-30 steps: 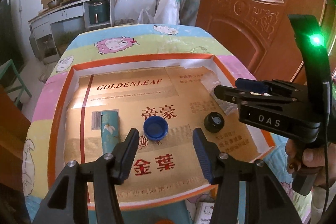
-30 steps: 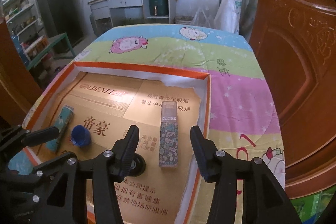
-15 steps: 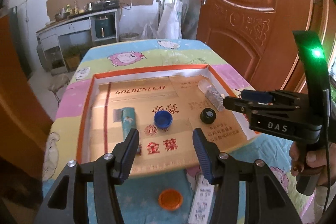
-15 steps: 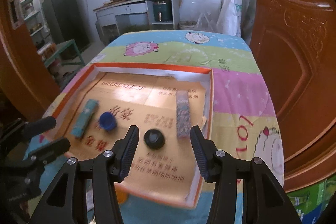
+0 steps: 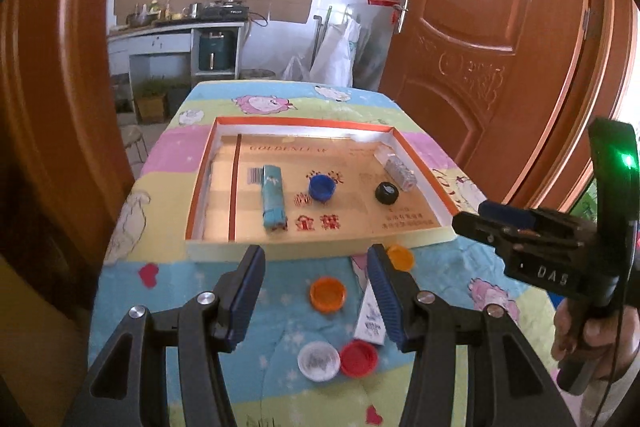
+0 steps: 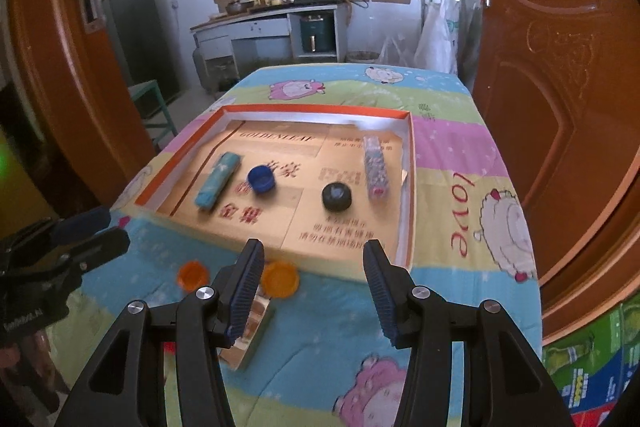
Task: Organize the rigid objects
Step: 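Withdraw both open tools from the tray toward the loose items on the bedspread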
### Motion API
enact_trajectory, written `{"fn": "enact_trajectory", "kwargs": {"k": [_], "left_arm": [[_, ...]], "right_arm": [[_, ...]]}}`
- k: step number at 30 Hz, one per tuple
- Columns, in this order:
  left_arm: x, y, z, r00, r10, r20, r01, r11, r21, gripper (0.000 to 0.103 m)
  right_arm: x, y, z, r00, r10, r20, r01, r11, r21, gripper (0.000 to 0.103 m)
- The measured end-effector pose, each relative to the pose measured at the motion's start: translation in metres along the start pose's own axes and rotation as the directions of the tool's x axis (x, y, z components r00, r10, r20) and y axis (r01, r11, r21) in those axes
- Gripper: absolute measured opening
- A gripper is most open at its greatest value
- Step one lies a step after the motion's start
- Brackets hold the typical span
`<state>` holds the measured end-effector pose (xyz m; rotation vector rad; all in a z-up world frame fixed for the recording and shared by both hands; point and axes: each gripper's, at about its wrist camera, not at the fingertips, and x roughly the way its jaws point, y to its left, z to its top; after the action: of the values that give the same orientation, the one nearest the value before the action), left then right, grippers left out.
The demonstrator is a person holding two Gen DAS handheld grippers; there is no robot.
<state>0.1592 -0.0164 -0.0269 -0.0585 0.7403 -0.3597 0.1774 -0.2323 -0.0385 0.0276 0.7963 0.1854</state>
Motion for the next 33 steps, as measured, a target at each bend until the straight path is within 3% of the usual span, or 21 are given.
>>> {"fn": "enact_trajectory", "kwargs": {"k": [3,15,33], "left_arm": [[-0.011,-0.003,-0.007,0.999,0.028,0.017,-0.029,0.999,0.014,0.053],[-0.047,-0.006,-0.031,0.999,0.015,0.044,-0.015,1.0,0.006,0.053],[-0.05,-0.001,-0.059,0.998,0.062,0.024,-0.062,0.998,0.002,0.053]], "right_arm": [[-0.011,0.007,-0.009,1.0,-0.008,0.006,0.008,1.0,-0.004,0.053],[-0.043,0.031,-0.046,0.999,-0.034,0.011,0.033,0.999,0.02,0.053],[-0.038,0.057,-0.076,0.998,-0.049,-0.04,0.049,0.999,0.0,0.053]]}}
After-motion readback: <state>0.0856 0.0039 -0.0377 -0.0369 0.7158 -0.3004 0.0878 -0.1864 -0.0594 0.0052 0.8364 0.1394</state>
